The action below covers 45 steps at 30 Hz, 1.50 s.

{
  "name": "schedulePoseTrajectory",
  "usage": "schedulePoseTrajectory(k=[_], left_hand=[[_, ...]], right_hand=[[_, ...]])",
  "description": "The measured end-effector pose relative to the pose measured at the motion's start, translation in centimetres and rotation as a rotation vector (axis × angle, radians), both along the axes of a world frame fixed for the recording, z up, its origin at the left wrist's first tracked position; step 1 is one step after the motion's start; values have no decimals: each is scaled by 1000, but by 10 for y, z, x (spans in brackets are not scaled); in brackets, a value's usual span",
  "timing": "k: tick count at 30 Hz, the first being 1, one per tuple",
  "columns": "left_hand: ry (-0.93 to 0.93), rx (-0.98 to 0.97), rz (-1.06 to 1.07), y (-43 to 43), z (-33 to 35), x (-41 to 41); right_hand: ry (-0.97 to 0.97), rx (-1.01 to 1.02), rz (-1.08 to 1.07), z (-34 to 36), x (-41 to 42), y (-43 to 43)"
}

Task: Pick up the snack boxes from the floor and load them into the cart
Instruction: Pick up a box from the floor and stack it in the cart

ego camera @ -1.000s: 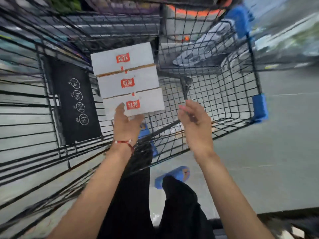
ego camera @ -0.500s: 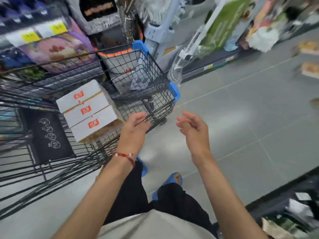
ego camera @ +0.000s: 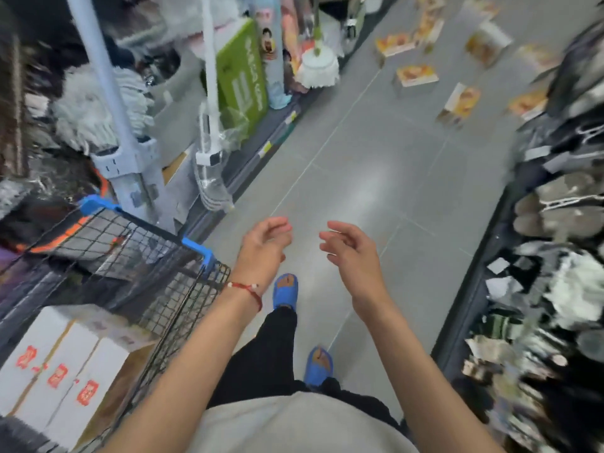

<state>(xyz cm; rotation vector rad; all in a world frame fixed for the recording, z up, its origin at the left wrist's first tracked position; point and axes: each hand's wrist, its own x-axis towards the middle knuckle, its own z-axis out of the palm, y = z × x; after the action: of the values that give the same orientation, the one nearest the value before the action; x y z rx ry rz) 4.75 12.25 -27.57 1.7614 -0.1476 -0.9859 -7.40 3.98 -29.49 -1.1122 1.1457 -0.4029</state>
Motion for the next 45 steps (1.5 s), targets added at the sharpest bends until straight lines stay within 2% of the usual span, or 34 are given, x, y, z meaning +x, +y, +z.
schedulePoseTrajectory(k=[13,22,27,32,37,45], left_hand=[[52,-24,-449,-209,19,74],[64,10,-596,-380,10,78],[49,43,-622,-494,5,62],[95,48,-610,-599,7,46],[115,82,-615,-693,4,55],[132,109,-649,-890,-15,86]], right_hand=[[29,10,-422,26,33,-154],[-10,69,-630,8,29,-303],[-14,113,-649,5,22,-404],[12,93,-562,6,20,-510],[22,95,-580,4,23,-613],[32,114,-644,-12,52,-800]])
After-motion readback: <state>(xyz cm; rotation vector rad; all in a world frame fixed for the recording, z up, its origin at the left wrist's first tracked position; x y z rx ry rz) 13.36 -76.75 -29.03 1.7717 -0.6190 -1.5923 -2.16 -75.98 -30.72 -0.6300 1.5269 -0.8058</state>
